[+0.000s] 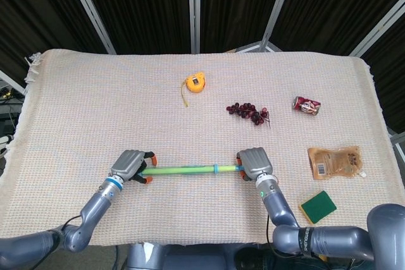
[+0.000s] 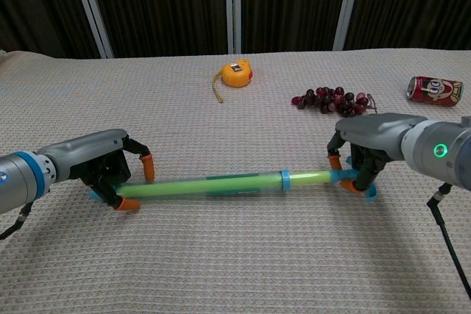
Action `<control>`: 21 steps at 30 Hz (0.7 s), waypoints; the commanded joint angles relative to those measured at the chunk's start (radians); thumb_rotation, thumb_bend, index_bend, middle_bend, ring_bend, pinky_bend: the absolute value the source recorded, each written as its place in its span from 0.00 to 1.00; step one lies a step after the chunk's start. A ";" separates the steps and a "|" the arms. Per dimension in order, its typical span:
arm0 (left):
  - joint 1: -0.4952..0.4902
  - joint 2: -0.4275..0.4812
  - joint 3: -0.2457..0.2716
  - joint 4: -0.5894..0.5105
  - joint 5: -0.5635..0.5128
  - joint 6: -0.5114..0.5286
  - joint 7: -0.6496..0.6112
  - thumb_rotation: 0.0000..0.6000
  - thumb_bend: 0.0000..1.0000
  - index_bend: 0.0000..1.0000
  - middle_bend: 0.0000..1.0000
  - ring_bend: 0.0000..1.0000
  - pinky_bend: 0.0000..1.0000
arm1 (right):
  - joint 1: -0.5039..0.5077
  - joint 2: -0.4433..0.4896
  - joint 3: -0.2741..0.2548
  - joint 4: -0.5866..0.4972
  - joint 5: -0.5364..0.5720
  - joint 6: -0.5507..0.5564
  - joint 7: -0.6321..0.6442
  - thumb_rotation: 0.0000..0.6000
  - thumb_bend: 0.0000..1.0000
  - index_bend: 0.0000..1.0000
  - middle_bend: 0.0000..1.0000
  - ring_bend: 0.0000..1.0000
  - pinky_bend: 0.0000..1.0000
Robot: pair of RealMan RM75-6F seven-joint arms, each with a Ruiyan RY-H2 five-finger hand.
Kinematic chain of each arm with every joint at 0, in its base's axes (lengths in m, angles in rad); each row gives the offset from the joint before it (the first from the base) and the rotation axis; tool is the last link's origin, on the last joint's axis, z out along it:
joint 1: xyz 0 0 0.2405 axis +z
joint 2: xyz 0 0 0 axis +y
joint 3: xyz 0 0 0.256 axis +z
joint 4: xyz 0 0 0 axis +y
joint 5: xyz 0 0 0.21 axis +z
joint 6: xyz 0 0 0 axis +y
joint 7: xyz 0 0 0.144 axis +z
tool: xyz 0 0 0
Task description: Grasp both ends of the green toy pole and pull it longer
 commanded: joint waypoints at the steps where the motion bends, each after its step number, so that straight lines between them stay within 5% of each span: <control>1: -0.003 -0.006 0.002 0.005 -0.007 -0.003 -0.002 1.00 0.27 0.49 0.95 0.87 1.00 | 0.001 0.001 0.000 -0.002 0.001 0.003 -0.002 1.00 0.52 0.68 1.00 1.00 1.00; 11: -0.005 -0.014 0.006 0.022 -0.009 0.015 -0.006 1.00 0.47 0.67 0.95 0.87 1.00 | 0.000 0.007 -0.002 -0.011 0.001 0.011 -0.005 1.00 0.52 0.69 1.00 1.00 1.00; 21: -0.002 0.008 0.004 0.003 -0.006 0.040 -0.007 1.00 0.49 0.76 0.95 0.87 1.00 | -0.006 0.024 0.000 -0.019 -0.008 0.016 0.004 1.00 0.52 0.69 1.00 1.00 1.00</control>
